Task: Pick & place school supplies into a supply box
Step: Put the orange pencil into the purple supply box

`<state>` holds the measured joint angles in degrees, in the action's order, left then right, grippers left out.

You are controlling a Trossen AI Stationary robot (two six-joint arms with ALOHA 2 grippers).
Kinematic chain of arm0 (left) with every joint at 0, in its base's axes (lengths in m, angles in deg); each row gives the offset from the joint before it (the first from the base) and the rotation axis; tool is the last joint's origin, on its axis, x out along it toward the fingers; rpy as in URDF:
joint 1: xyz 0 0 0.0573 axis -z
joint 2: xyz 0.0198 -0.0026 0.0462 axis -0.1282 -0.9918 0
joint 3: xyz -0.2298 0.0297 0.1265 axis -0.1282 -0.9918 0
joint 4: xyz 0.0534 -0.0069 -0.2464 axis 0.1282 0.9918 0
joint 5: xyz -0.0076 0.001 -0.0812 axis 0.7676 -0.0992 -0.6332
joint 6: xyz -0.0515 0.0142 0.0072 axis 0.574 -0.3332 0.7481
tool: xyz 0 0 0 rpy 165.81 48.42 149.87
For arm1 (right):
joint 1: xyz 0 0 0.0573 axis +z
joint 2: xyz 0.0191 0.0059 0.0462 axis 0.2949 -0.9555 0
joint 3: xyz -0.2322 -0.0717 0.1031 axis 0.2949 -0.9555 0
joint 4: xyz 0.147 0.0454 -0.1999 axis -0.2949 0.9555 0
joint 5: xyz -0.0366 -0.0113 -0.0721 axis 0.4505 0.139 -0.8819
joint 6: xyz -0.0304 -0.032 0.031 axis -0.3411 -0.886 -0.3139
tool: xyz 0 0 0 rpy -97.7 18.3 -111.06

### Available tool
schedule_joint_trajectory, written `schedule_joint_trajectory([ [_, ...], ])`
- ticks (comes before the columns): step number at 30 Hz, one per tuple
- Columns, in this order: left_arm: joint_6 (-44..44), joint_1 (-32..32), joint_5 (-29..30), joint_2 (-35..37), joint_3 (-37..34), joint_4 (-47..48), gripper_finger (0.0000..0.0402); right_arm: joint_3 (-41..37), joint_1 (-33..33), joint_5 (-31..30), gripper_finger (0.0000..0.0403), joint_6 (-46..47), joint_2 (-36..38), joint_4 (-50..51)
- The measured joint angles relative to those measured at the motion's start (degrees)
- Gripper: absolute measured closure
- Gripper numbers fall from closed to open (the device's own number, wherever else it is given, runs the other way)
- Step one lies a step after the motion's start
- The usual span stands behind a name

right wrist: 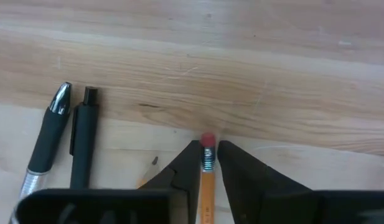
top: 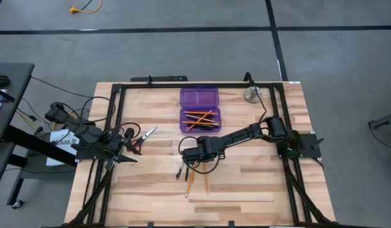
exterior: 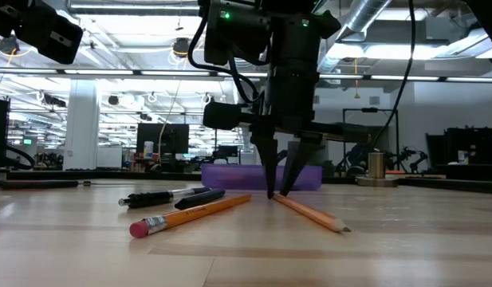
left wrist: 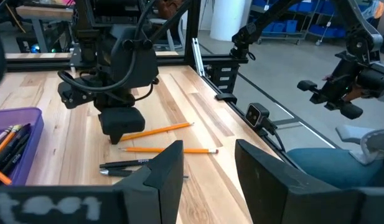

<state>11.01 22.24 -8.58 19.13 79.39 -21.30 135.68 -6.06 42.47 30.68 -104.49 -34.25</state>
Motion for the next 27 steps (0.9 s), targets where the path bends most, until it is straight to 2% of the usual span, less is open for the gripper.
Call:
schedule_joint_trajectory([
  [7, -0.4, 0.0, 0.0, -0.1, 0.0, -0.2, 0.0269, 0.0, 0.1, -1.8, 0.0395, -2.8, 0.0, 0.1],
  [16, -0.5, 0.0, 0.0, -0.1, 0.0, -0.2, 0.0269, 0.5, -0.2, -1.8, 0.0399, -4.6, 0.0, 0.9],
  [27, -0.5, 0.0, 0.1, -0.1, 0.0, -0.2, 0.0269, 11.2, -0.8, -5.4, 0.0402, -7.4, -0.4, 22.1],
])
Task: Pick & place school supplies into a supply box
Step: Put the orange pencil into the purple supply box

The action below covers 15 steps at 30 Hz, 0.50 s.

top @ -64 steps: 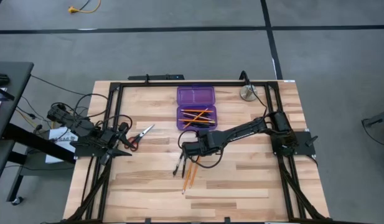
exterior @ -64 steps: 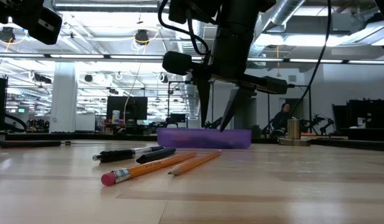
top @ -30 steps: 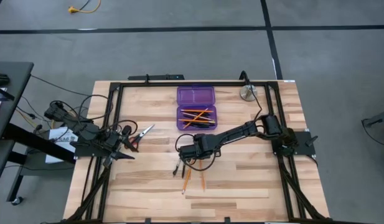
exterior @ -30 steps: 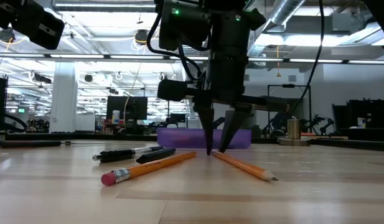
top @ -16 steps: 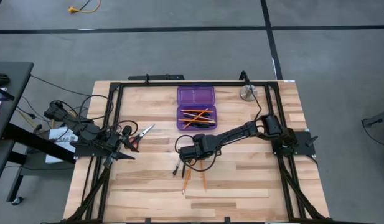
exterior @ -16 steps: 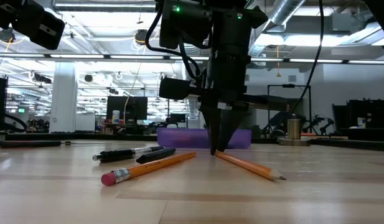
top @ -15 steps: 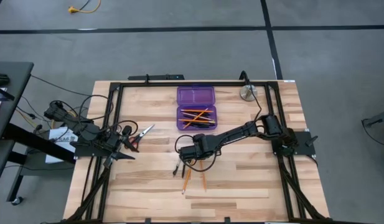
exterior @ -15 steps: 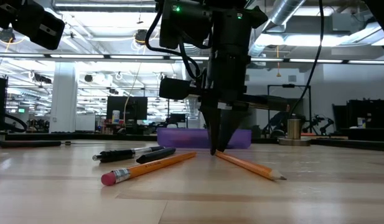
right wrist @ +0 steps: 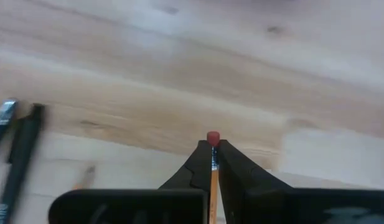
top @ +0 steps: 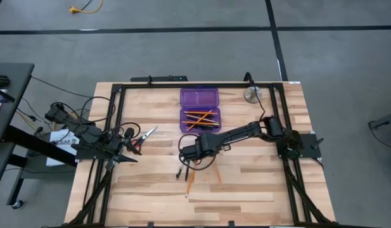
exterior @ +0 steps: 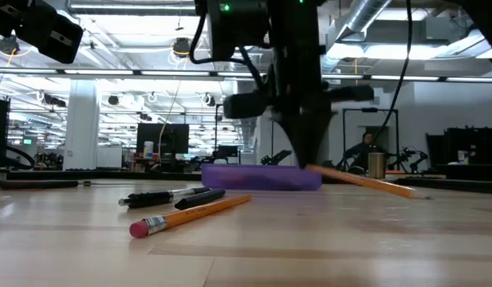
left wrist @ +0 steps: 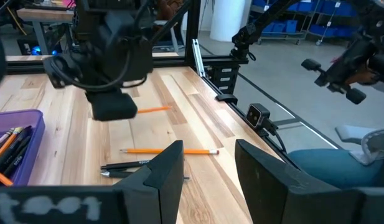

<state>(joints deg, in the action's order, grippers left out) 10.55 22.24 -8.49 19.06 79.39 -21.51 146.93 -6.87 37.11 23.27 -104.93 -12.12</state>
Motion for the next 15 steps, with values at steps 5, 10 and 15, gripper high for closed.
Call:
schedule_joint_trajectory([
  [5, 0.0, 0.0, 0.0, 0.0, 0.0, 0.0, 0.0269, 5.0, -1.2, -2.4, 0.0402, -3.7, 0.0, 6.7],
  [10, 0.0, 0.0, 0.0, 0.0, 0.0, 0.0, 0.0269, 9.3, -4.8, -4.5, 0.0401, -11.0, 0.0, 9.3],
  [15, 0.0, 0.0, 0.0, 0.0, 0.0, 0.0, 0.0269, 12.2, -9.9, -5.7, 0.0401, -20.0, 0.1, 8.9],
])
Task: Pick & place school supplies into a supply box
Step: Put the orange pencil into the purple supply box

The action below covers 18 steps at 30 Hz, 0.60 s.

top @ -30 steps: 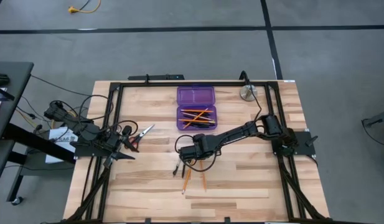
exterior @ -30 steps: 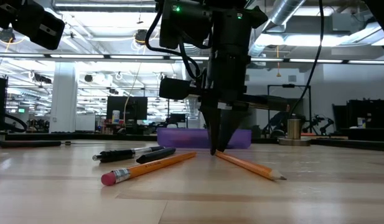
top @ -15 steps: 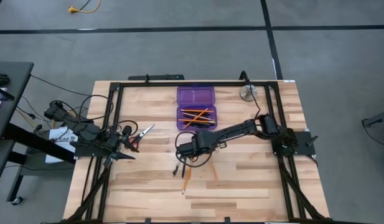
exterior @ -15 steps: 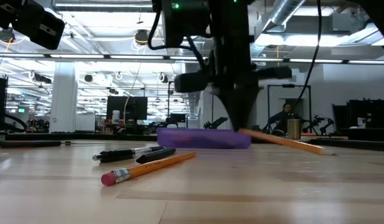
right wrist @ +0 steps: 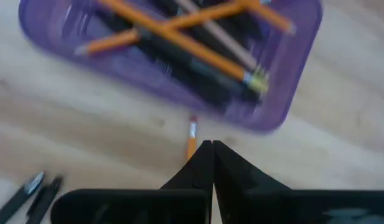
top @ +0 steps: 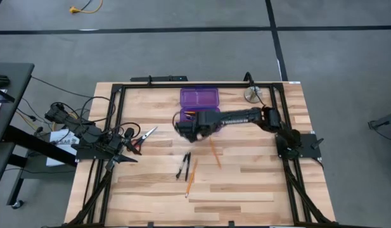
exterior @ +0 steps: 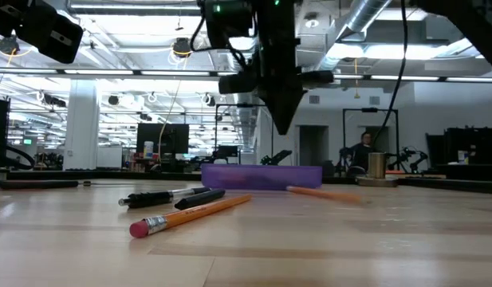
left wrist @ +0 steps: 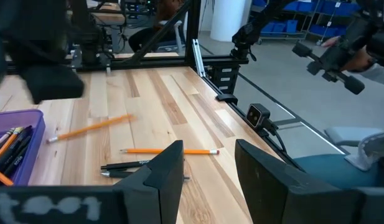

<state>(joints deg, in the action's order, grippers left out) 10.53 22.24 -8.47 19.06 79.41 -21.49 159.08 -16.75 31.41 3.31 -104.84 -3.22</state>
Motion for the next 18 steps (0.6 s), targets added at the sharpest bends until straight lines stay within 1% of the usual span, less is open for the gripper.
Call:
schedule_joint_trajectory([
  [5, 0.0, 0.0, 0.0, 0.0, 0.0, 0.0, 0.0269, 1.2, -5.5, 0.6, 0.0402, -7.6, 0.0, -1.2],
  [8, 0.0, 0.0, 0.0, 0.0, 0.0, 0.0, 0.0269, 1.2, -7.7, 5.1, 0.0402, -11.5, 0.0, -2.6],
  [14, 0.0, 0.0, 0.0, 0.0, 0.0, 0.2, 0.0269, 1.2, -7.8, 14.0, 0.0402, -19.6, 0.0, -1.1],
  [18, 0.1, 0.0, 0.5, 0.0, 0.0, 0.2, 0.0269, 1.2, -6.7, 16.2, 0.0403, -22.7, 0.0, 3.6],
])
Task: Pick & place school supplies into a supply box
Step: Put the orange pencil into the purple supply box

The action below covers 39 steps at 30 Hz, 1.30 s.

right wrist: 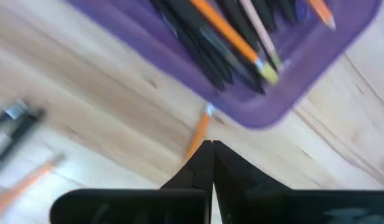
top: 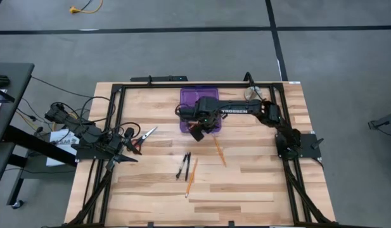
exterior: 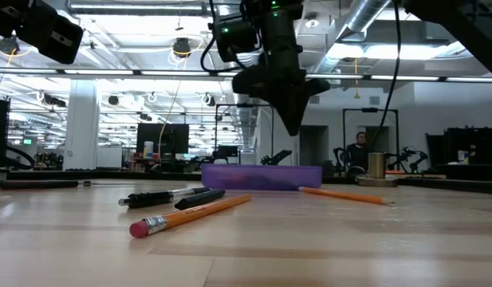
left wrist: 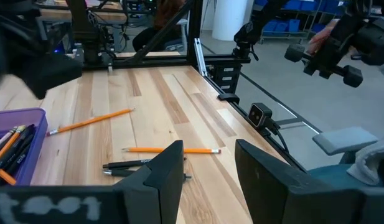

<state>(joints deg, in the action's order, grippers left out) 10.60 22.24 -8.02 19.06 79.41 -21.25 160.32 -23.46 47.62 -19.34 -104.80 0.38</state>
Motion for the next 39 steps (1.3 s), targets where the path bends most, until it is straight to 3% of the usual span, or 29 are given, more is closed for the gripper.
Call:
schedule_joint_trajectory([
  [9, 1.0, 0.0, 0.0, 0.0, 0.0, 0.5, 0.0269, -1.3, 4.6, 0.3, 0.0403, -3.8, 0.1, 1.2],
  [15, 1.3, 0.0, 0.0, 0.0, 0.0, 0.5, 0.0269, -4.3, 8.8, -5.1, 0.0403, -1.1, 0.1, 4.1],
  [19, 2.0, 0.0, 0.0, -0.1, 0.0, 0.8, 0.0269, -10.6, 12.9, -6.8, 0.0403, 0.6, 2.7, 4.0],
  [23, 2.1, 0.0, 0.0, -0.2, 0.0, 0.8, 0.0269, -21.0, 16.4, -10.4, 0.0403, 9.9, 10.7, 3.5],
  [27, 2.1, 0.0, 1.8, -0.5, 0.1, 0.8, 0.0269, -35.1, 18.2, -12.2, 0.0403, 20.2, 21.3, -9.4],
  [31, 2.1, 0.0, 3.1, -0.8, 0.1, 0.8, 0.0269, -46.3, 19.0, -11.5, 0.04, 26.4, 28.2, -29.9],
  [34, 2.1, 0.0, 4.2, -1.0, 0.1, 0.8, 0.0269, -48.8, 19.0, -11.4, 0.0383, 27.8, 29.0, -36.8],
  [39, 2.0, 0.0, 6.5, -1.0, 0.1, 0.8, 0.0269, -48.9, 18.3, -11.2, 0.0327, 24.8, 24.8, -39.5],
])
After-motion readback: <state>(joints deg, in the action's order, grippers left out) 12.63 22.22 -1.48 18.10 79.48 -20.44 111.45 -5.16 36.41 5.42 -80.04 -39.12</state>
